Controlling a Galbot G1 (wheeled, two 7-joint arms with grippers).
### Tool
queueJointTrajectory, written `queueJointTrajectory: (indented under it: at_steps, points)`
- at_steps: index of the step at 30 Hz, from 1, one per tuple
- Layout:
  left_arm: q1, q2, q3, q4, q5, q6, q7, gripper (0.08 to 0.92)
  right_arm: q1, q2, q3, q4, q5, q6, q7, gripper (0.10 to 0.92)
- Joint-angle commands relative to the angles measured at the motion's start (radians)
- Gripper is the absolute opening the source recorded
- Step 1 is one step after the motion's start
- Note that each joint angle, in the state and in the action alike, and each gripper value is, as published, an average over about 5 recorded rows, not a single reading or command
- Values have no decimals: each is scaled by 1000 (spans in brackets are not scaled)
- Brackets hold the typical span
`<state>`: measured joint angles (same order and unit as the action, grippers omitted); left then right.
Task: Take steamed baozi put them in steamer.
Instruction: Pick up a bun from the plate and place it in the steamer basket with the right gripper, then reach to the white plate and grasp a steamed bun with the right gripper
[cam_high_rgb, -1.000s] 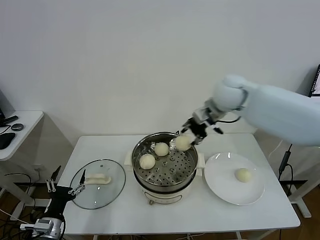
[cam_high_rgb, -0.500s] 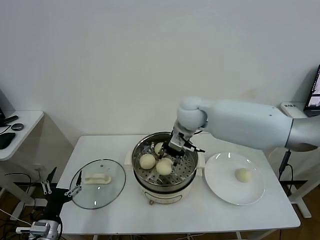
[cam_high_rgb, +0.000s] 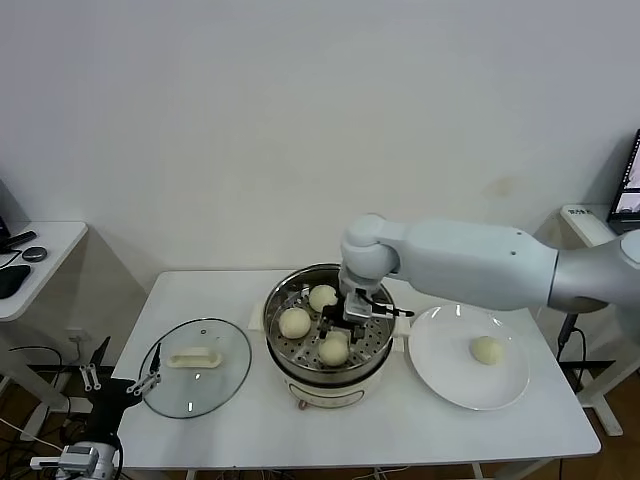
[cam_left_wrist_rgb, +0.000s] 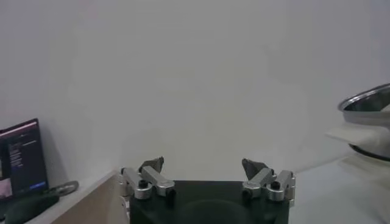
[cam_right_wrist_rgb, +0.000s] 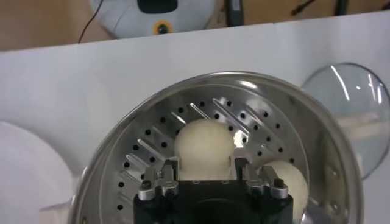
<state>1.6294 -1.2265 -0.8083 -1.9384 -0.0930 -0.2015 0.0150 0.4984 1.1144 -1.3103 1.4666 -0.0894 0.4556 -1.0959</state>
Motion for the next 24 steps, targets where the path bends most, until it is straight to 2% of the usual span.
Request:
queueJointTrajectory:
  at_steps: [1, 5, 8, 14, 19, 24]
  points:
    - [1, 0, -3, 4, -1, -2, 1, 823, -6, 5, 6, -6, -15, 35, 11, 666]
    - [0, 2, -3, 4, -2, -2, 1, 823, 40, -21, 32, 0, 22, 6, 6, 777]
    - [-3, 3, -3, 2, -2, -2, 2, 823, 77, -71, 68, 16, 81, -83, -12, 815]
    - [-9, 10, -3, 1, -3, -7, 1, 823, 146, -242, 111, 66, 190, -354, -50, 823]
    - [-19, 26, -3, 10, -5, -9, 2, 823, 152, -451, 119, 114, 207, -650, -75, 823]
    - [-36, 42, 9, 23, -12, -10, 4, 823, 10, -644, 214, 105, 175, -696, -118, 823]
